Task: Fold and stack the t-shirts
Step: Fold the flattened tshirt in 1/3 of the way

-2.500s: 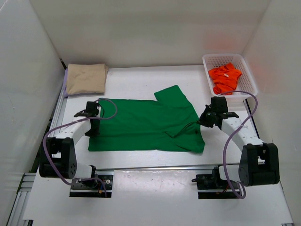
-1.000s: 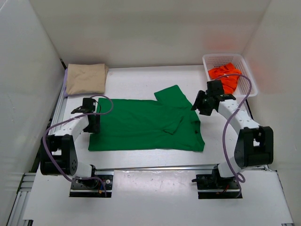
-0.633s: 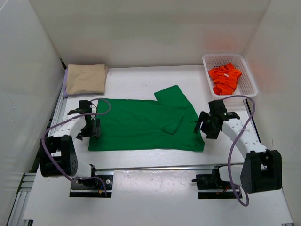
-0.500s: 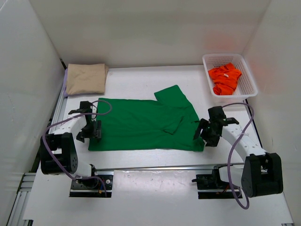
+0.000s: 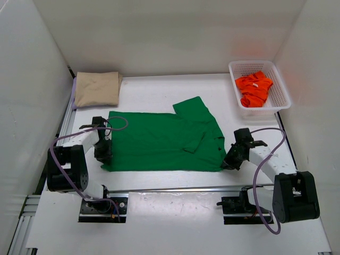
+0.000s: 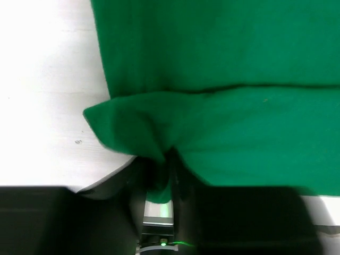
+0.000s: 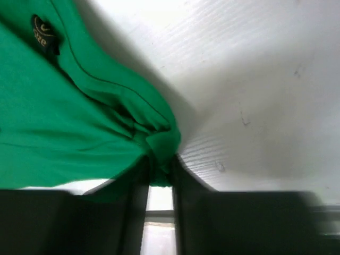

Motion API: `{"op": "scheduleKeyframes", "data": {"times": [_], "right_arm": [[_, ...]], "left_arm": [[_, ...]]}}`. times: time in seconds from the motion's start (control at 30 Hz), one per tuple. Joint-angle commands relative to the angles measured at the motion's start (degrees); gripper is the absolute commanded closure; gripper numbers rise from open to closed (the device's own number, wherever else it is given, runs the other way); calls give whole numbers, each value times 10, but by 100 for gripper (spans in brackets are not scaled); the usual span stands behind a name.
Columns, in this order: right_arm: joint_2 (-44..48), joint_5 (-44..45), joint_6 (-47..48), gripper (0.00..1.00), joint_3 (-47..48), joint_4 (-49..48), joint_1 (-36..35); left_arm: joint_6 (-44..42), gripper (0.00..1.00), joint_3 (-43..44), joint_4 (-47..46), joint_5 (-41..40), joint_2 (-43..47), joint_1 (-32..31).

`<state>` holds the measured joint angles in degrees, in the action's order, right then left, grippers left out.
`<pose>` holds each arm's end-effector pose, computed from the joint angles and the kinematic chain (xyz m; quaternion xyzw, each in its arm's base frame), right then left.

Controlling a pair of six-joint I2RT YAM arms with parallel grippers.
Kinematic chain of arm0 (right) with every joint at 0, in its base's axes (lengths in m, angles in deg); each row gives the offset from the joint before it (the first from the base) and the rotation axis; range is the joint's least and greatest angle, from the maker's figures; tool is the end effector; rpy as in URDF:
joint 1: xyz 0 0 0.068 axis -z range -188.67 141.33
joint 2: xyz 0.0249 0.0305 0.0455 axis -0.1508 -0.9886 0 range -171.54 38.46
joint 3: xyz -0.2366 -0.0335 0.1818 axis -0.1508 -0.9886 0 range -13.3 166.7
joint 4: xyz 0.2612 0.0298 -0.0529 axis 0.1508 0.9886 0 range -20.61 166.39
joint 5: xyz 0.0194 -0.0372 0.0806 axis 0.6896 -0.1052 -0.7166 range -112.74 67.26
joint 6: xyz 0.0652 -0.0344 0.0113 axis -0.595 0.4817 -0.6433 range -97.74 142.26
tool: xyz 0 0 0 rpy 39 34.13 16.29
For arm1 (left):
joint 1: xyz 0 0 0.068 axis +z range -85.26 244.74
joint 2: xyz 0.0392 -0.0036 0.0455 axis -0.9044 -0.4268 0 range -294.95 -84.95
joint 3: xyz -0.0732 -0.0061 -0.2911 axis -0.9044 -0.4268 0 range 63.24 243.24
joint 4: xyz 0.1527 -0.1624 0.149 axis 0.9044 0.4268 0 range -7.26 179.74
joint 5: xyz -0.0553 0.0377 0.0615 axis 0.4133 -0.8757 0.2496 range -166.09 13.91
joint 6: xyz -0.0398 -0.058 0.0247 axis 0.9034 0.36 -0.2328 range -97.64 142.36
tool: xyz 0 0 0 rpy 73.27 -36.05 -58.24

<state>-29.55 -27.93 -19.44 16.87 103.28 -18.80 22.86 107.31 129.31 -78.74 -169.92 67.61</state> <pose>0.1853 0.0390 0.1477 0.2614 0.9511 0.1095 0.1231 0.2298 0.0144 0.1485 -0.0299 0.9990 0.0235 0.0216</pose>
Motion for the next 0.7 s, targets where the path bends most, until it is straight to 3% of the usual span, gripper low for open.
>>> {"op": "scheduleKeyframes", "data": {"times": [0.0,0.03,0.1,0.27,0.37,0.4,0.47,0.53,0.67], "right_arm": [[1,33,-37,94,-36,-1,-2],[11,40,-44,100,-36,7,-2],[51,59,-65,100,-42,35,-2],[126,70,-77,100,-47,114,-2],[154,60,-83,100,-63,123,-2],[159,53,-89,100,-68,123,-2],[159,53,-89,100,-76,116,-2],[146,53,-89,100,-81,111,-2],[133,53,-89,100,-81,106,-2]], "left_arm": [[-5,80,-16,-6,-26,-13,2],[-5,83,-16,-6,-35,-6,2],[-5,90,-22,-6,-68,8,2],[-5,90,-34,21,-125,36,2],[-5,72,-39,44,-144,58,7],[-5,56,-39,44,-159,58,7],[-5,40,-21,59,-179,58,7],[-5,32,17,72,-218,58,7],[-5,30,129,78,-273,70,-28]]}}
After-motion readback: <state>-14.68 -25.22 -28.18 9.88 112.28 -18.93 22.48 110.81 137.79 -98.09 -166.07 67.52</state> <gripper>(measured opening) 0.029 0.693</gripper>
